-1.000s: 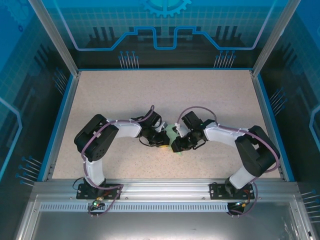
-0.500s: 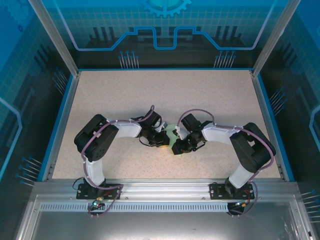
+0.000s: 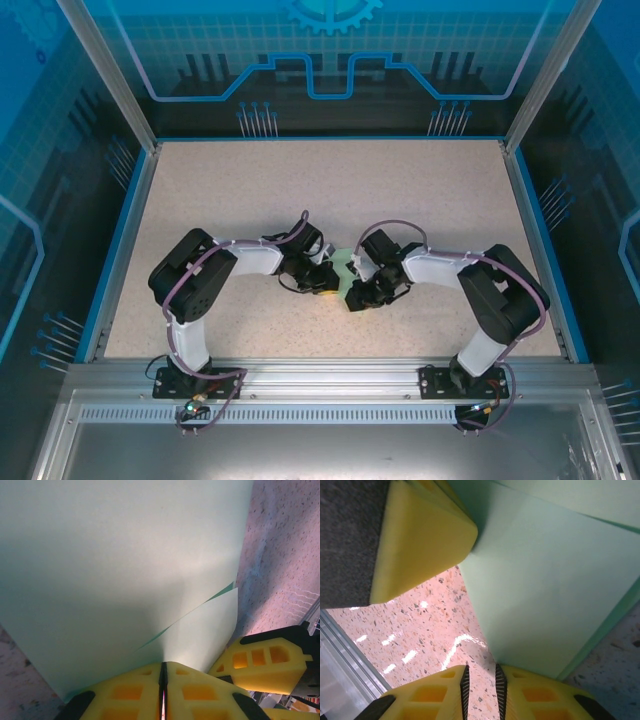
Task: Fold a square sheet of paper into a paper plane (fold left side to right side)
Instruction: Third fold the triangle at the center of the table.
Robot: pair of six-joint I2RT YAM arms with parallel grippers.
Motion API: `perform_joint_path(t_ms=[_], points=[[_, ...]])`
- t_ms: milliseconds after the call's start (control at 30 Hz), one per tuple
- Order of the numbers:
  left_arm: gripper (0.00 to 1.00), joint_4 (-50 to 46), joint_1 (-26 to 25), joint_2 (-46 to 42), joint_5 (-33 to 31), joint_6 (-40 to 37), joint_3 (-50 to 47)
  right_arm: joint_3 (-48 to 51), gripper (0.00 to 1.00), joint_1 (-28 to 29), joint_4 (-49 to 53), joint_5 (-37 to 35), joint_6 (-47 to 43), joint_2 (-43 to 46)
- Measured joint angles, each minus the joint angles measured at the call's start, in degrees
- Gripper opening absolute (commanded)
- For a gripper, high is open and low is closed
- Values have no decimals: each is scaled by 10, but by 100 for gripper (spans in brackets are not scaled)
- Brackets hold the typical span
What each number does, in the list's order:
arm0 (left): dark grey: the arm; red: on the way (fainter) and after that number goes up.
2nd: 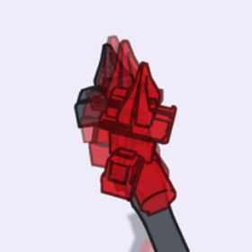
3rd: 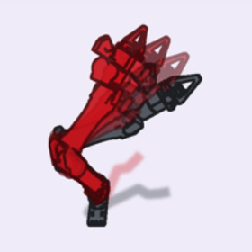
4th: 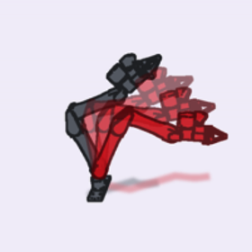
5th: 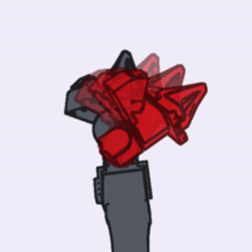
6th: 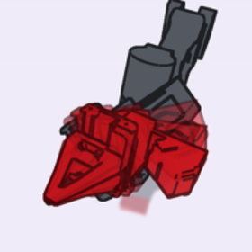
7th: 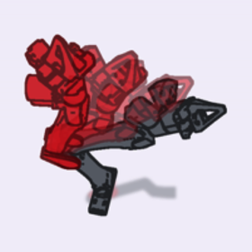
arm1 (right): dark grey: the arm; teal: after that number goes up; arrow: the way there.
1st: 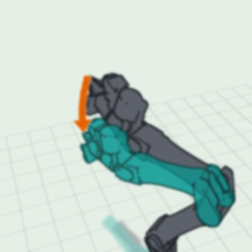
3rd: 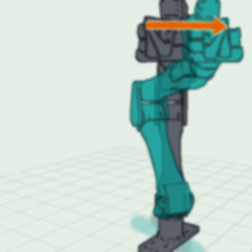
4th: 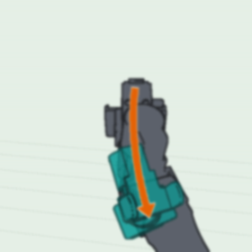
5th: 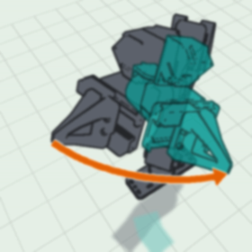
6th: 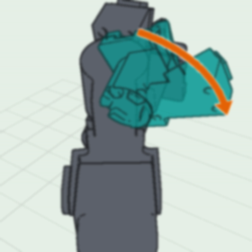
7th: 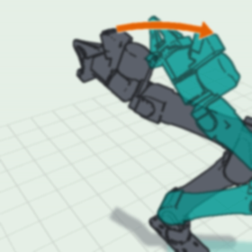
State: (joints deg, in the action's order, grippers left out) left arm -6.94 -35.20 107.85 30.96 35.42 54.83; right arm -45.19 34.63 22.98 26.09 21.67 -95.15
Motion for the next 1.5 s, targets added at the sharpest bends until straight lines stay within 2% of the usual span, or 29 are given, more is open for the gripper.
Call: perform_joint_path(t_ms=[333, 567, 733, 933, 1133, 1300, 1500], points=[[11, 0, -1, 0, 0, -9, 0, 49, 18, 0, -19, -2, 25, 41], [12, 0, -1, 0, 0, -10, 0, 69, 9, 4, 57, -6, 32, 99], [12, 0, -1, 0, 0, -10, 0, 53, 2, -1, 66, -2, 44, 140], [12, -1, -1, 0, 0, -10, 1, 0, 1, -2, 35, -7, 66, 70], [16, -1, -1, -1, 2, -10, 1, -7, 0, -2, 25, -27, 73, 7], [17, -9, -4, -11, -8, -10, 1, -5, 0, -2, 22, -30, 75, 2], [14, -18, -25, -38, -22, -9, 1, -1, 0, -2, 18, -31, 78, 4]])
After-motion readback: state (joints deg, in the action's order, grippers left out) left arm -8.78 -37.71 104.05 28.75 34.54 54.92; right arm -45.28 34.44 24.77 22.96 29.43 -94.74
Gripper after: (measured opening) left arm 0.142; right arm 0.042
